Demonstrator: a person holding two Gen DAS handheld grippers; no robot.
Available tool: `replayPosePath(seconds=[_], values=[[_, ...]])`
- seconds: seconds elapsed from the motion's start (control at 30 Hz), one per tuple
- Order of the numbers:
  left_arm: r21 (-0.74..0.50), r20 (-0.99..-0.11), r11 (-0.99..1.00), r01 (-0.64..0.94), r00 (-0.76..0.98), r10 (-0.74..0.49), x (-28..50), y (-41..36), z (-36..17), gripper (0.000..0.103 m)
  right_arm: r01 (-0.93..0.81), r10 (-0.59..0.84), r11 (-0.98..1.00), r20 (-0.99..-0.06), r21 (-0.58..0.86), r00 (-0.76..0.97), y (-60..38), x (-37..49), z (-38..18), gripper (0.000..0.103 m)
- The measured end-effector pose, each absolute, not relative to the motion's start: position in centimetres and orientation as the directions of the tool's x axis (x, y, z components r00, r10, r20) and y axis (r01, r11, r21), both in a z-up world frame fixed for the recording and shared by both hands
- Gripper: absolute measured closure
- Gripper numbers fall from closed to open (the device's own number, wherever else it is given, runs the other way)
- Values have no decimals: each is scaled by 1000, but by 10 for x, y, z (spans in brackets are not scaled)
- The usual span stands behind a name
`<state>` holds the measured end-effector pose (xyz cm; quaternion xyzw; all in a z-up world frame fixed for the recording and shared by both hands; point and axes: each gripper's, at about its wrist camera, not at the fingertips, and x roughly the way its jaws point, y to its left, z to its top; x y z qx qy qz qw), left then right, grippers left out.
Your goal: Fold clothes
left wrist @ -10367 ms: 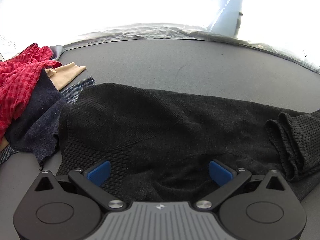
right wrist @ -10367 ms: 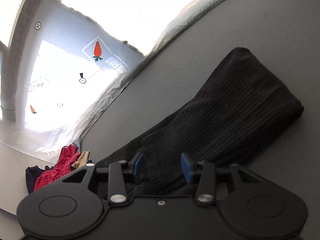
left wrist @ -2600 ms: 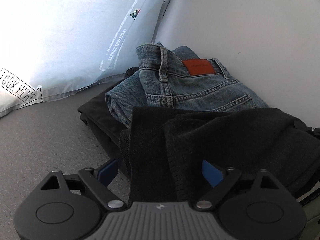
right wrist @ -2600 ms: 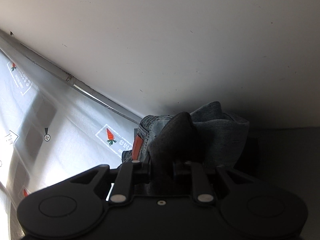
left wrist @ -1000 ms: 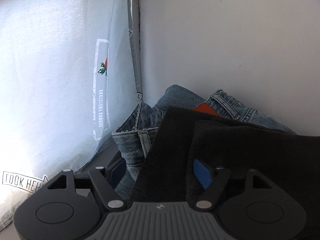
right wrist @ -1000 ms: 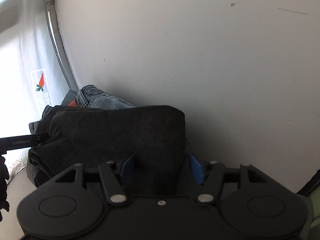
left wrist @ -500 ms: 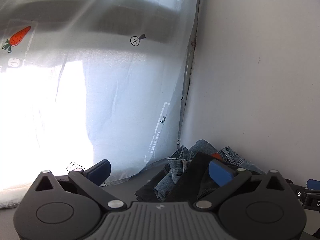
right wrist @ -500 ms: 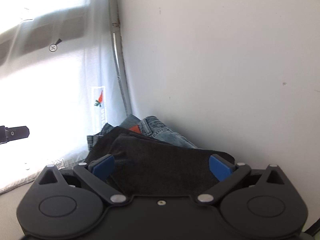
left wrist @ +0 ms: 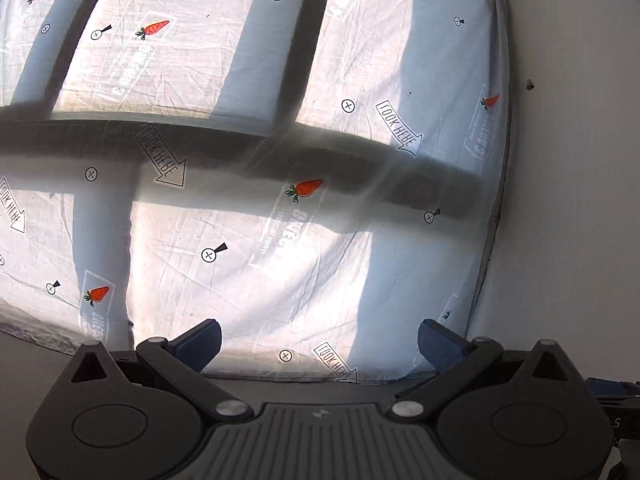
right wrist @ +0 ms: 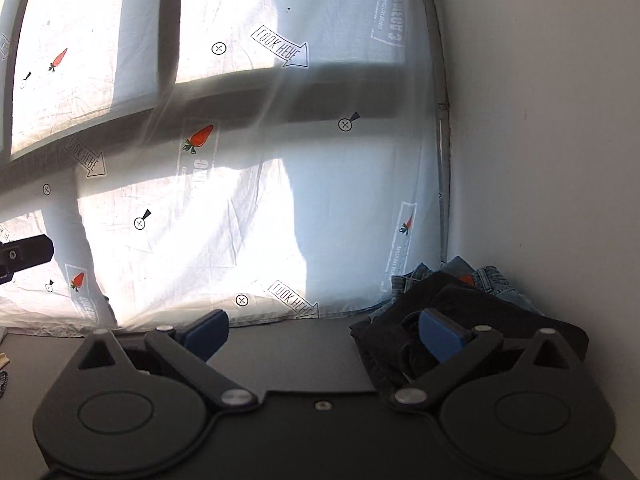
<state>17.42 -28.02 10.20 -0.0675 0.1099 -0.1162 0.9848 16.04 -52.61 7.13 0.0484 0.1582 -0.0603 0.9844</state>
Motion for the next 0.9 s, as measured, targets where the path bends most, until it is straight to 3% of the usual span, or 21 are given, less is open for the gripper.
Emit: replayPosePath(seconds=[0.17,0.43,0.9], values=[[-98,-255,988,115,957,-137,111,-229,98,0,-7,36,996,-328,86,944,-461,121,77,0],[-44,-336,996,77,938,-87,29,-149,89,0,-115,136,990,-362,81,922,-363,44,82,0],[-65,-457,998,18,888,-46,-85,-28,56,0,-167,173,984,-483,57,858,-240,-73,63,0]])
